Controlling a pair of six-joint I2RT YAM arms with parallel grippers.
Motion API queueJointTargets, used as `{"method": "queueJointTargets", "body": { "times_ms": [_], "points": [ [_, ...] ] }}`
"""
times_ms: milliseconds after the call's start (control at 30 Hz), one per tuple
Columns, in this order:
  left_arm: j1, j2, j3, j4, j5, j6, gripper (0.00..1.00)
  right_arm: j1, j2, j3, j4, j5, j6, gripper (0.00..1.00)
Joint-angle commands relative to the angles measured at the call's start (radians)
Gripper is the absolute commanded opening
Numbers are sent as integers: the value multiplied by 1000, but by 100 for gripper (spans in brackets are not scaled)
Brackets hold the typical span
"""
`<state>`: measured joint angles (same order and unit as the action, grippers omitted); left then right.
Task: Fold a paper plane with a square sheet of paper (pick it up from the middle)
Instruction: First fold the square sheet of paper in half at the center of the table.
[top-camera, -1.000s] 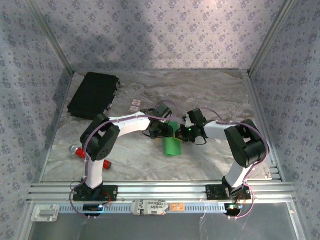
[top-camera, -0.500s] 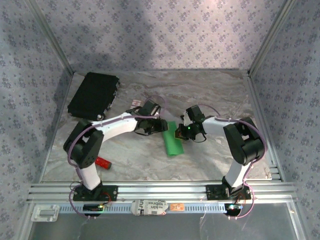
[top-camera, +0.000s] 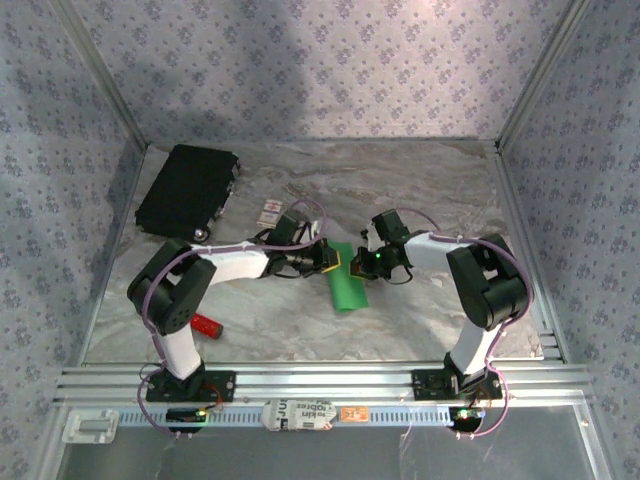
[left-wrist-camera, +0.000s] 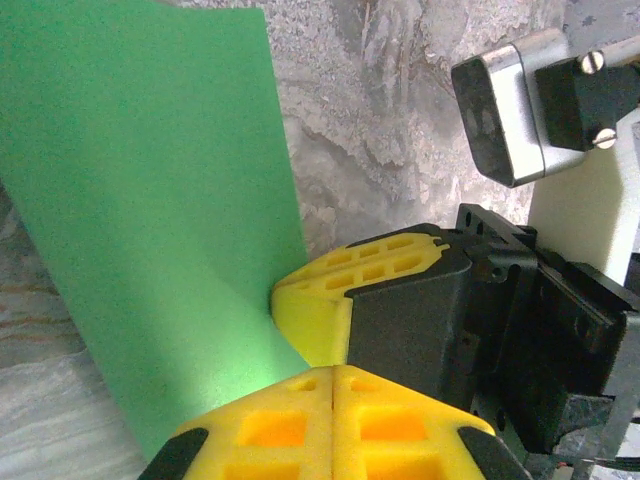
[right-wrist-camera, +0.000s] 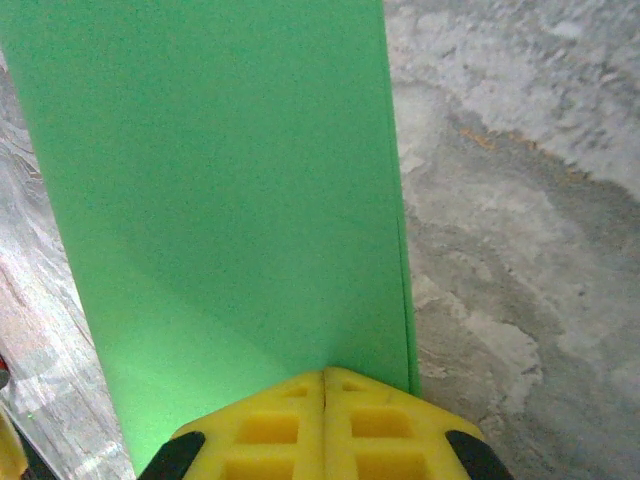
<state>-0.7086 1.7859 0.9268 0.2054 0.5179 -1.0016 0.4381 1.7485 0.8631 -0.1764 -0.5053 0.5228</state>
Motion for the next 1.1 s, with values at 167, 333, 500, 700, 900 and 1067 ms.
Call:
{"method": "queueJointTargets", "body": {
  "times_ms": [167, 333, 500, 700, 900, 1067],
  "points": [
    [6, 54, -26, 89, 47, -20, 4, -13, 55, -27, -108, 137, -10, 0],
    [13, 69, -80, 122, 39, -17, 3, -13, 54, -29, -109, 140, -12, 0],
    [27, 92, -126, 132, 25, 10, 1, -13, 55, -33, -109, 141, -11, 0],
    [33, 90, -168, 127, 6, 27, 0, -13, 57, -34, -107, 145, -9, 0],
    [35, 32, -88, 61, 16, 41, 4, -14, 49, -33, -110, 149, -10, 0],
    [57, 44, -20, 21, 43, 75, 6, -13, 47, -34, -112, 149, -12, 0]
  ]
}}
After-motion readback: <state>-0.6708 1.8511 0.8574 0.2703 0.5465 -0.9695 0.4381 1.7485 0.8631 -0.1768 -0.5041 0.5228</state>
